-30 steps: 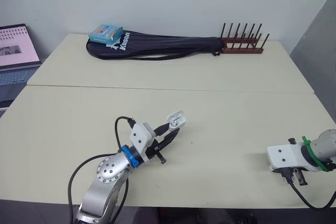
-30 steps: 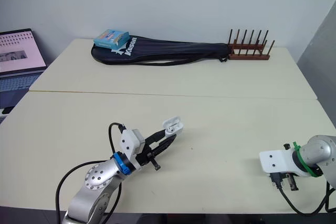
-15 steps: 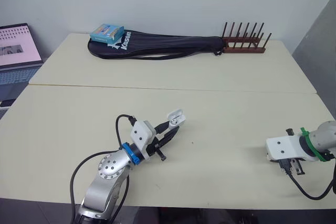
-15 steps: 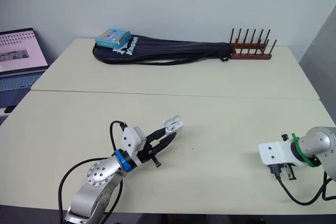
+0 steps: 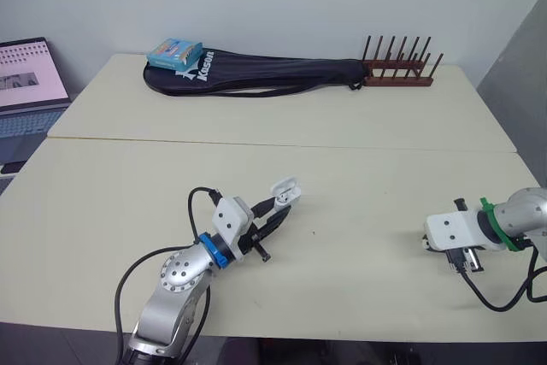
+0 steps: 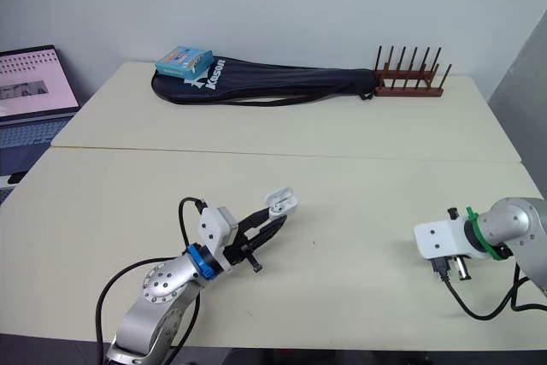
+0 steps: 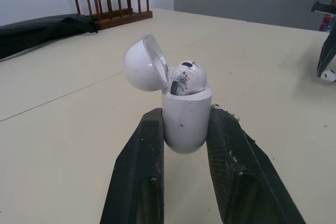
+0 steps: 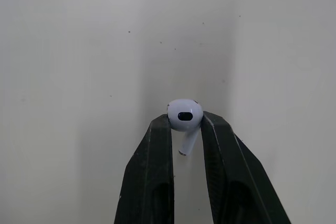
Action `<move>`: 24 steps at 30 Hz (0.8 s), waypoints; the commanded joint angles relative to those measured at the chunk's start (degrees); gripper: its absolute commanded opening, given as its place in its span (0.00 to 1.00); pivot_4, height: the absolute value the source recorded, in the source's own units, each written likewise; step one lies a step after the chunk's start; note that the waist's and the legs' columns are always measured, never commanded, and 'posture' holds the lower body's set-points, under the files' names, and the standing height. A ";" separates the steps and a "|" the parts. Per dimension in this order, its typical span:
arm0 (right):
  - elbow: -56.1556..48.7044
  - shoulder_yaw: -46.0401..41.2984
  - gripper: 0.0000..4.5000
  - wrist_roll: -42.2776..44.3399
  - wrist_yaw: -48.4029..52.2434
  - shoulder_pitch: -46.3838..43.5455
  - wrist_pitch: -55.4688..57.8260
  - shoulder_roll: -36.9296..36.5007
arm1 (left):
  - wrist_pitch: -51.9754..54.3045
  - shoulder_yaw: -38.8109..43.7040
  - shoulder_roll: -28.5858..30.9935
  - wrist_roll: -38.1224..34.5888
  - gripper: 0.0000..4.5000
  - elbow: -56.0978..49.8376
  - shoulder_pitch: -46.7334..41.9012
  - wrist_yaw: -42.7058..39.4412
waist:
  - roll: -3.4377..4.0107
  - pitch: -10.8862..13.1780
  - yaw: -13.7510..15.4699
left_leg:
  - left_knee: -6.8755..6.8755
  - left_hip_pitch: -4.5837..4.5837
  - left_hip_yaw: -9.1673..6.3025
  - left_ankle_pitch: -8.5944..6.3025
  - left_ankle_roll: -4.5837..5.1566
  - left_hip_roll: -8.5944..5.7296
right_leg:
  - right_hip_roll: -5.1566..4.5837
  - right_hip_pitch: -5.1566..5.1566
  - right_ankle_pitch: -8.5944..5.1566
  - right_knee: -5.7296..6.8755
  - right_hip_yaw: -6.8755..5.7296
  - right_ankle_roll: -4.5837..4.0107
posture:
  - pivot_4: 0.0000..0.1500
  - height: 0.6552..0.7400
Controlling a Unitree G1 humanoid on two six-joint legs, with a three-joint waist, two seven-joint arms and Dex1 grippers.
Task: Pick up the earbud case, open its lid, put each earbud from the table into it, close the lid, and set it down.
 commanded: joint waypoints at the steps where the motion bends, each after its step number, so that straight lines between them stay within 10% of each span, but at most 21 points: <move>1: -1.01 -1.39 0.08 0.08 -0.19 0.53 -0.49 -0.93 | -1.04 -0.16 -0.15 -0.35 0.17 -2.64 -0.20 -0.37 | 0.01 0.01 0.00 | 0.00 -0.01 0.00 0.00 0.00 0.00 | 0.00 0.00 0.00 0.00 0.00 0.00 | 1.00 0.85; 12: -3.30 -4.94 0.08 10.21 0.47 -2.93 3.46 3.75 | -1.08 -0.55 -0.89 -0.53 0.17 -3.16 -0.25 0.09 | 0.01 0.01 -0.05 | 0.00 0.02 0.02 0.00 0.00 -0.01 | 0.02 0.00 0.00 0.02 0.01 0.00 | 1.00 0.85; 24: -21.62 -11.49 0.08 33.22 -29.00 -10.53 25.70 36.62 | -0.54 -1.62 -4.44 -1.29 0.17 -2.30 -4.86 0.00 | -0.03 0.02 0.32 | 0.00 -0.29 -0.19 0.00 -0.02 -0.02 | 0.00 -0.14 0.00 0.01 -0.23 0.01 | 1.00 0.85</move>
